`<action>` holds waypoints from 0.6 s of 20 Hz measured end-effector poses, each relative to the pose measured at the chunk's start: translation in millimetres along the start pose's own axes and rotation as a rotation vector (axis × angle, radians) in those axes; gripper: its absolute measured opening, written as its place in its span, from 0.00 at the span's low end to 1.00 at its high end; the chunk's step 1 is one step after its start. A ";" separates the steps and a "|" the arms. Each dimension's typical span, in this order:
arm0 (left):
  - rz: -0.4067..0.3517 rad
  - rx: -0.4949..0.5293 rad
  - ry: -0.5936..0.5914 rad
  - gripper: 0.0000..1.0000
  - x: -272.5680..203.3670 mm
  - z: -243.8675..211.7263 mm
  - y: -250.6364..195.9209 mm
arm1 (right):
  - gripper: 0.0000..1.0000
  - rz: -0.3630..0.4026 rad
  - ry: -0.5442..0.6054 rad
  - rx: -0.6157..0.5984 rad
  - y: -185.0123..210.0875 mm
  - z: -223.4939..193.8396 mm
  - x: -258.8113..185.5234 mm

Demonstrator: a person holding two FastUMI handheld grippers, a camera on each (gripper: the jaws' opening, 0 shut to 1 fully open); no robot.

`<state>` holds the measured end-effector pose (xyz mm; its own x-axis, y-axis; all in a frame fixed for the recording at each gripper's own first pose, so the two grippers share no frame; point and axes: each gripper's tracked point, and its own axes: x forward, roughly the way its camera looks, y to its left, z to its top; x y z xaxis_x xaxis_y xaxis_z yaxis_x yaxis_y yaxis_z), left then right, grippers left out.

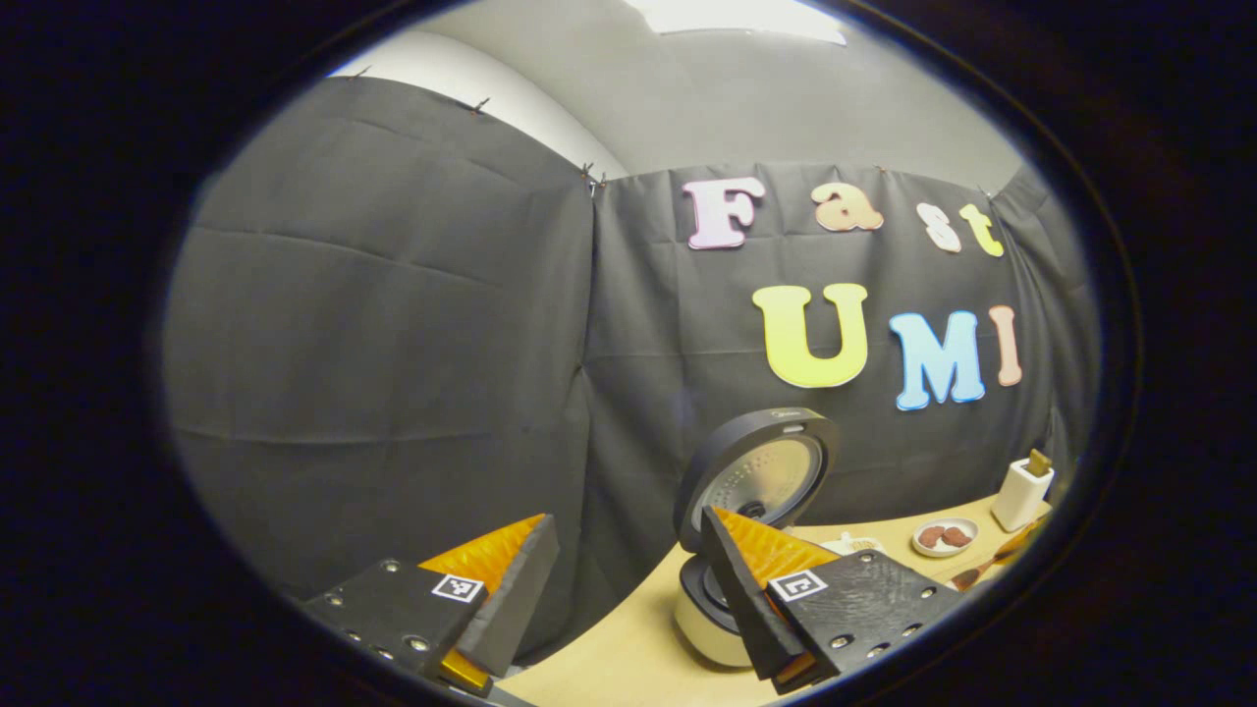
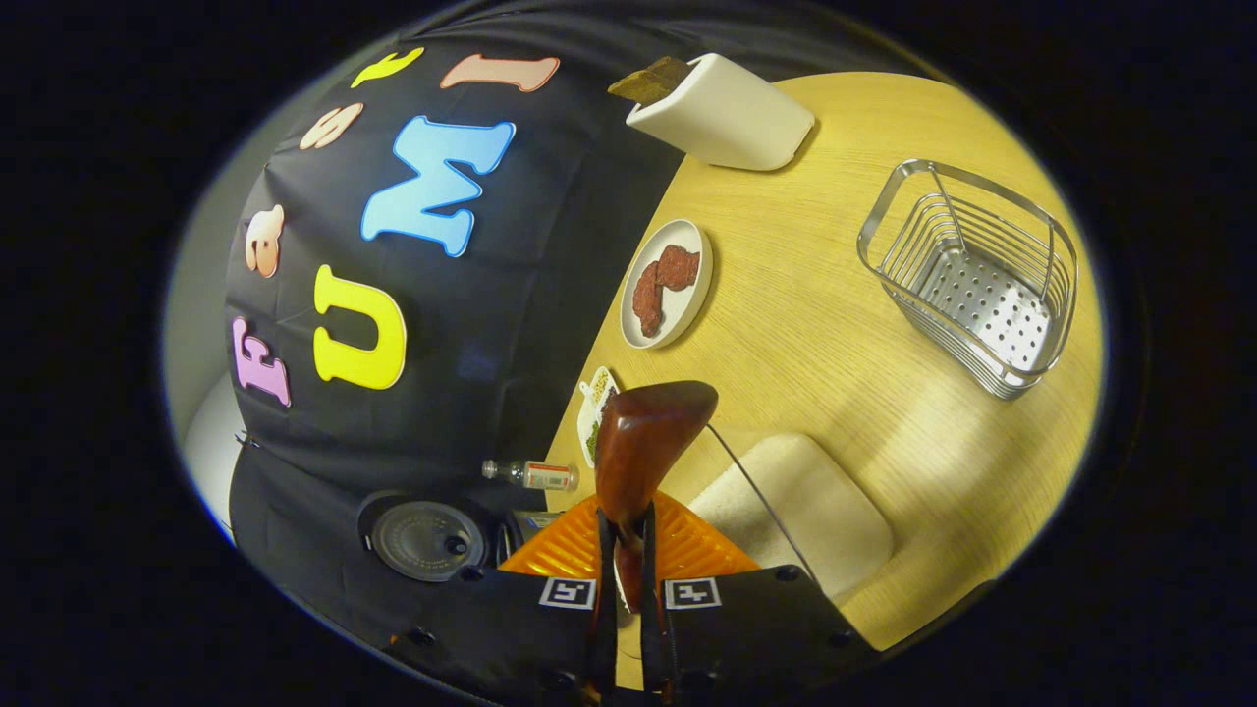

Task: Close the left gripper, press the button to open the rice cooker; take a wooden spoon from the chopstick holder with the right hand, scoop a spoonful of rice and pour it into the rice cooker, then put the wooden spoon back into the chopstick holder.

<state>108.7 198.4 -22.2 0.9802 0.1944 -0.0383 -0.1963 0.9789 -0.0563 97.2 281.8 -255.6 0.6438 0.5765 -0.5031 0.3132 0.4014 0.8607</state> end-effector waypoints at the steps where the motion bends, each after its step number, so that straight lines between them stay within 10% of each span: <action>1: 0.000 -0.003 0.002 0.88 -0.9 -0.1 0.3 | 0.12 0.015 0.001 0.017 5.7 0.9 -0.9; 12: 0.030 -0.009 0.002 0.88 -6.9 1.4 25.6 | 0.11 0.167 0.048 0.087 92.1 -12.3 10.1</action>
<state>96.9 222.2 -22.0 0.9739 0.2232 -0.0419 -0.2256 0.9721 -0.0641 124.0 333.4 -182.5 0.6584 0.6640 -0.3544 0.2656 0.2356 0.9349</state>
